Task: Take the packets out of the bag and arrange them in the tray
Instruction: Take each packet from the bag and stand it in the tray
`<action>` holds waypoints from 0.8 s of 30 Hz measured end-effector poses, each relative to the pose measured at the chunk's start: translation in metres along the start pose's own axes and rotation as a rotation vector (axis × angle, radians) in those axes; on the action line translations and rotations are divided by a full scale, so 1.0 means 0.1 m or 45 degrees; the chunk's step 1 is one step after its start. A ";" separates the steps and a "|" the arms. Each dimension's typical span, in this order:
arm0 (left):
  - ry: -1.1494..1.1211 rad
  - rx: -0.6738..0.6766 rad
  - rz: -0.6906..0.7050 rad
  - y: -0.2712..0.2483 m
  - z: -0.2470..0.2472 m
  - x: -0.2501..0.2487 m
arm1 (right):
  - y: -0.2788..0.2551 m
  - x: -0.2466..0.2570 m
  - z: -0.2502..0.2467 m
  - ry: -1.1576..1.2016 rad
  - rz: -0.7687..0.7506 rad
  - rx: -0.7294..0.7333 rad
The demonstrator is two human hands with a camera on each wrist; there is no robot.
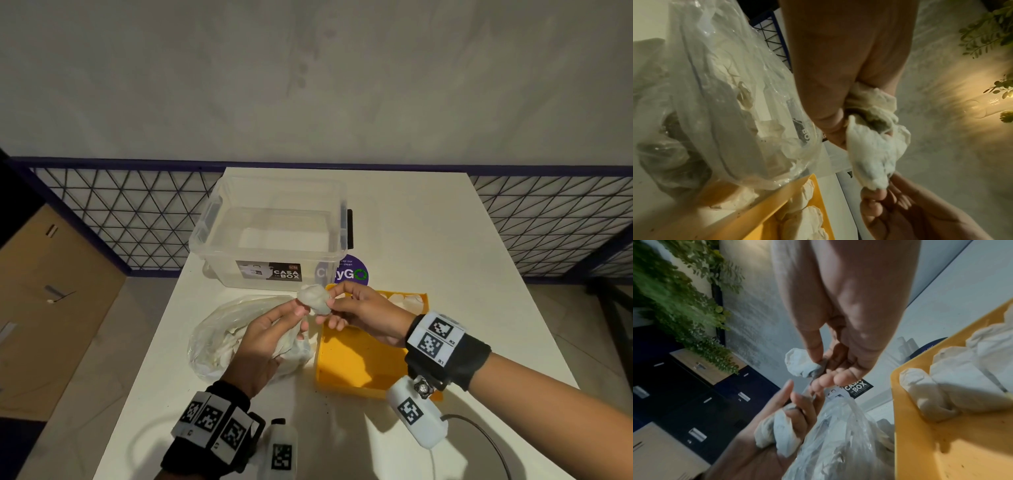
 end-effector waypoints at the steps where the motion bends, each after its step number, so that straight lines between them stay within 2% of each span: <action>1: 0.029 0.035 0.005 0.00 0.05 -0.01 | 0.00 -0.01 0.02 -0.019 -0.001 -0.005; 5: 0.103 -0.032 0.019 0.01 0.10 -0.05 | 0.01 -0.07 0.08 -0.109 0.013 -0.005; 7: 0.108 -0.079 0.027 0.02 0.05 -0.04 | 0.00 -0.03 0.10 -0.285 -0.015 -0.016; 12: 0.176 -0.071 0.001 0.04 0.05 0.03 | -0.07 0.36 0.12 -0.814 -0.325 -0.037; 14: 0.195 -0.038 -0.038 0.06 0.11 0.09 | -0.08 0.43 0.13 -0.996 -0.383 -0.026; 17: 0.215 0.009 -0.113 0.08 0.16 0.18 | -0.14 0.49 -0.07 -1.039 -0.341 -0.118; 20: 0.129 -0.037 -0.163 0.09 0.10 0.23 | -0.32 0.61 -0.51 -1.061 -0.309 -0.335; 24: 0.102 -0.025 -0.162 0.07 0.02 0.28 | -0.54 0.55 -1.08 -1.482 -0.114 -0.524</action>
Point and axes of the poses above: each hand's wrist, its own y-axis towards the middle knuckle, its own z-axis out of the palm, x = y × z, the point moved 10 cm from there along y, towards the middle knuckle, and after that the axes turned 5 degrees about x, right-handed, at the moved point
